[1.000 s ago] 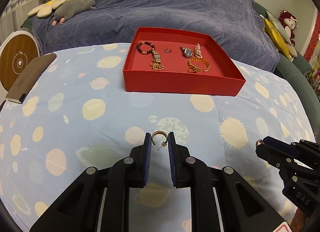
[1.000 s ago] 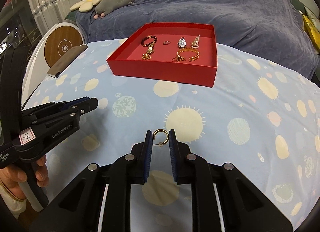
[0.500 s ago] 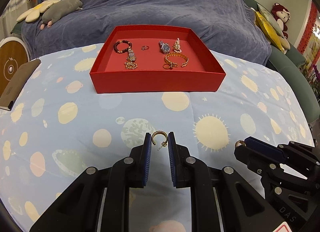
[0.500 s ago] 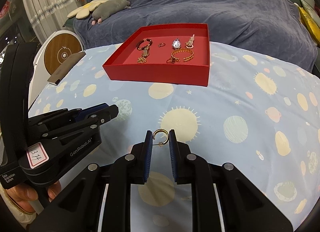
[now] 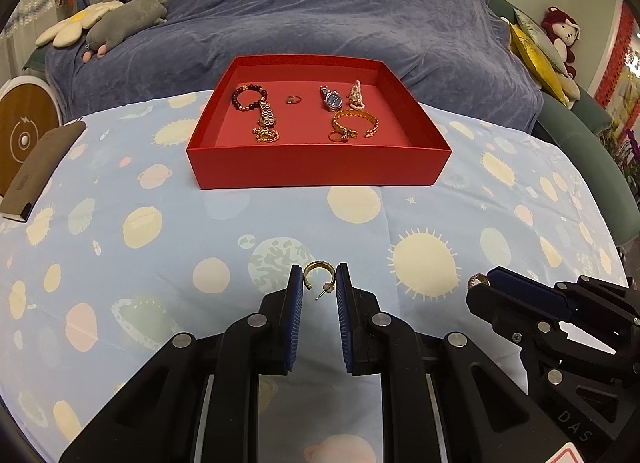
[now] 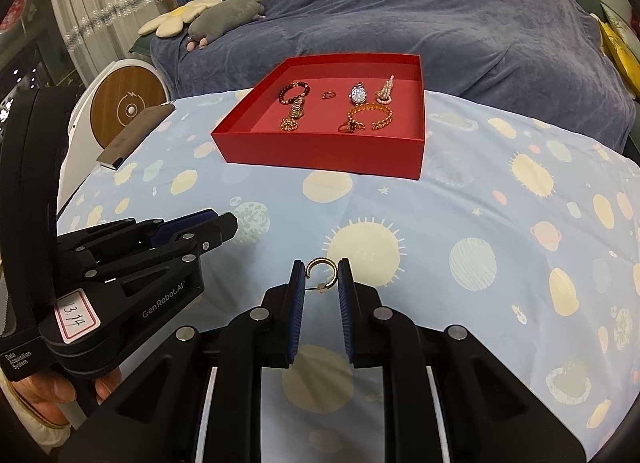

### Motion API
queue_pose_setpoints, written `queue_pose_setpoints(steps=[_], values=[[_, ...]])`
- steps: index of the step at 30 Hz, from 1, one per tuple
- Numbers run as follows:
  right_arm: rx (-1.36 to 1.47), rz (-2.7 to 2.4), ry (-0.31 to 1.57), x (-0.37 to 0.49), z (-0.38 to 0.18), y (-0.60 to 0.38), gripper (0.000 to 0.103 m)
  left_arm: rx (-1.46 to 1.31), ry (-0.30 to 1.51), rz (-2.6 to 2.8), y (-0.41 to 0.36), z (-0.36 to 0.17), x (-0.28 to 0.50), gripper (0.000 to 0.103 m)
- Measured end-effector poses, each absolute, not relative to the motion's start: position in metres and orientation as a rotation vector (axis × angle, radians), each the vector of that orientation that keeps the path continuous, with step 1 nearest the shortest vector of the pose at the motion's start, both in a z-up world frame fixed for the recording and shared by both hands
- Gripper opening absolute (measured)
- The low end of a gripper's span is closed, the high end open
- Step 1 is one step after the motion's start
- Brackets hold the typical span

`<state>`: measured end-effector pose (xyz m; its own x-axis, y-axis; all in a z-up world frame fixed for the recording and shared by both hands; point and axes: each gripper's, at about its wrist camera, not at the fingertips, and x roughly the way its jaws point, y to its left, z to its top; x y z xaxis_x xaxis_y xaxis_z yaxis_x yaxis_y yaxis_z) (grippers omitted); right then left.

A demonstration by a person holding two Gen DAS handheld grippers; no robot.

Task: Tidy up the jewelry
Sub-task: 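Carry both held gold hoop earrings over the red box, then open both grippers to drop the earrings into the box and withdraw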

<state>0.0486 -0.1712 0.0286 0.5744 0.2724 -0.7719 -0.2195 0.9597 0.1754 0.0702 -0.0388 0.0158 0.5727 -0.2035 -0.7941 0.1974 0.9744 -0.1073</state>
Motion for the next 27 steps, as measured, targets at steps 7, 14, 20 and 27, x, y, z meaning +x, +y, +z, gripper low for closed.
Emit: queue_pose_setpoints(steps=[7,14,20,27], values=[[0.072,0.284,0.907,0.053,0.034,-0.175,0.016,0.002,0.914,-0.226,-0.038,0.024,0.076,0.014],[0.097,0.269,0.87,0.092,0.061,-0.186,0.016,0.039,0.854,-0.209,-0.028,0.053,0.111,0.014],[0.103,0.249,0.819,0.152,0.085,-0.189,0.016,0.057,0.817,-0.18,-0.024,0.07,0.167,0.014],[0.14,0.226,0.862,0.222,0.063,-0.182,0.016,-0.025,0.871,-0.191,-0.023,0.053,0.235,0.014]])
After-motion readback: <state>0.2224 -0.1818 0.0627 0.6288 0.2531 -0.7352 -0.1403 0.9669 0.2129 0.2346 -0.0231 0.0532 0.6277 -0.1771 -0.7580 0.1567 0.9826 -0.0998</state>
